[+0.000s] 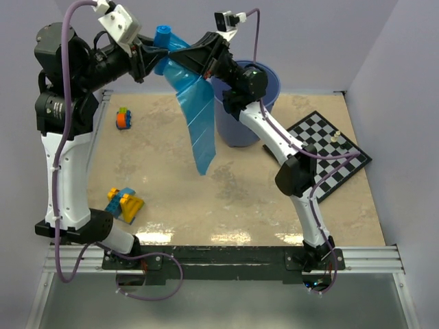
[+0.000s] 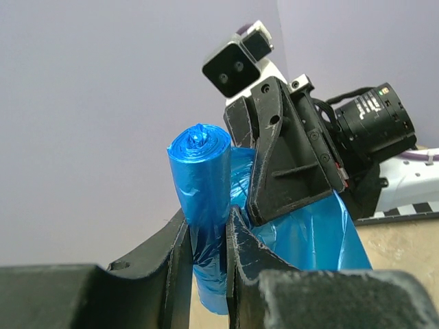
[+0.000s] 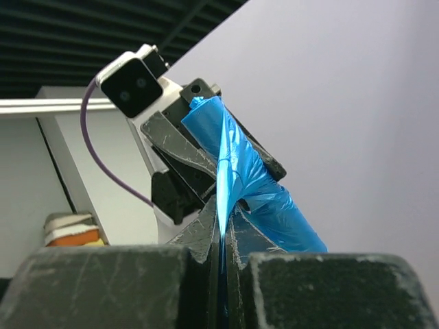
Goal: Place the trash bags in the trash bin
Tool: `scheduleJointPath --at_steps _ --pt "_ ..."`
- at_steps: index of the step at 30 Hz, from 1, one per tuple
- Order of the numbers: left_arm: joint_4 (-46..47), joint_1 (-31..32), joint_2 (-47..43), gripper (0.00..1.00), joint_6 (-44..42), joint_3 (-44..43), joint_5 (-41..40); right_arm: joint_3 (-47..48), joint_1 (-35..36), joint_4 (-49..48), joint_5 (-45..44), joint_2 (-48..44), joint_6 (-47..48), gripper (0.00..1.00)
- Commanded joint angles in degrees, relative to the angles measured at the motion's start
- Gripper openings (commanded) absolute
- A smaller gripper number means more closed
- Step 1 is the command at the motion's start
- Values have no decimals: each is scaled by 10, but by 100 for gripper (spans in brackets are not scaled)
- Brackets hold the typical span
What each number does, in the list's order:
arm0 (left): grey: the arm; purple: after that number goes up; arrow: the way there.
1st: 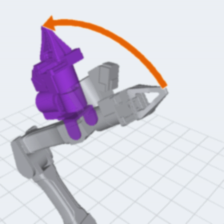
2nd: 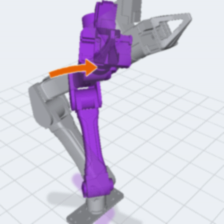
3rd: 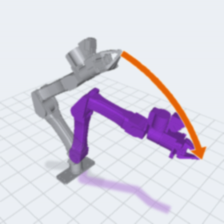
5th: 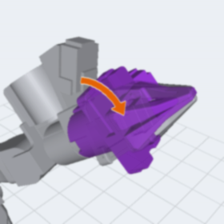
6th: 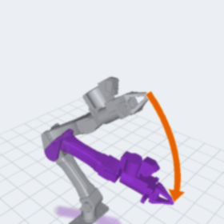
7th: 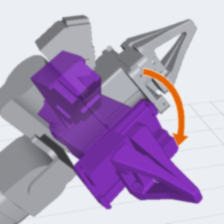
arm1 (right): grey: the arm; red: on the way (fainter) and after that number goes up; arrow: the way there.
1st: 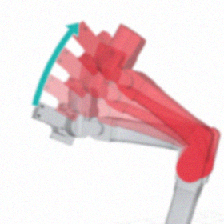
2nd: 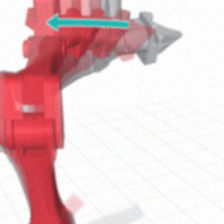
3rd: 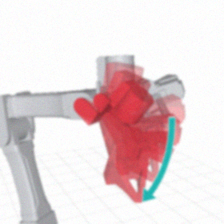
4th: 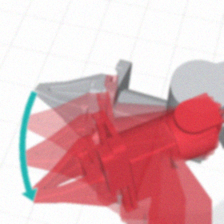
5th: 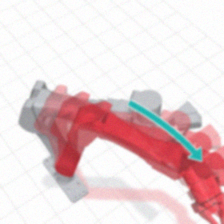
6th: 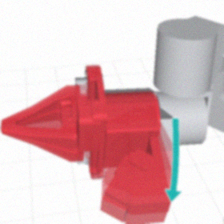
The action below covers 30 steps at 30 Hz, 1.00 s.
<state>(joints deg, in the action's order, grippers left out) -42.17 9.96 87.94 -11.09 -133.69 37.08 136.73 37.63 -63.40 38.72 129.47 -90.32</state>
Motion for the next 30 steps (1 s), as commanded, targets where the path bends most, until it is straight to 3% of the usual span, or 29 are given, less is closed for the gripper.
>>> scheduleJointPath --at_steps 1,8,14,16,18,20,23,27,30 --pt "-1 -23 78 0 -3 40 -152 85 2 -410 -90 -54 -75 0" --pt "13 -21 183 0 22 -57 -218 99 2 -400 -84 -55 -56 0" --pt "34 -22 184 0 11 -26 -304 86 5 -366 -36 -80 20 0" --pt "34 -24 165 0 -20 16 -339 92 9 -281 26 -94 133 0" --pt "42 -26 128 0 -52 94 -369 71 8 -185 34 -108 240 0" --pt "74 -28 92 0 -83 212 -394 42 8 -79 -3 -115 289 0" --pt "129 -30 72 0 -84 385 -396 3 10 3 -51 -139 349 0" --pt "157 -30 136 0 -7 439 -409 -43 25 135 -114 -179 493 0" --pt "210 -28 180 0 -22 467 -409 -128 48 184 -208 -240 617 0"
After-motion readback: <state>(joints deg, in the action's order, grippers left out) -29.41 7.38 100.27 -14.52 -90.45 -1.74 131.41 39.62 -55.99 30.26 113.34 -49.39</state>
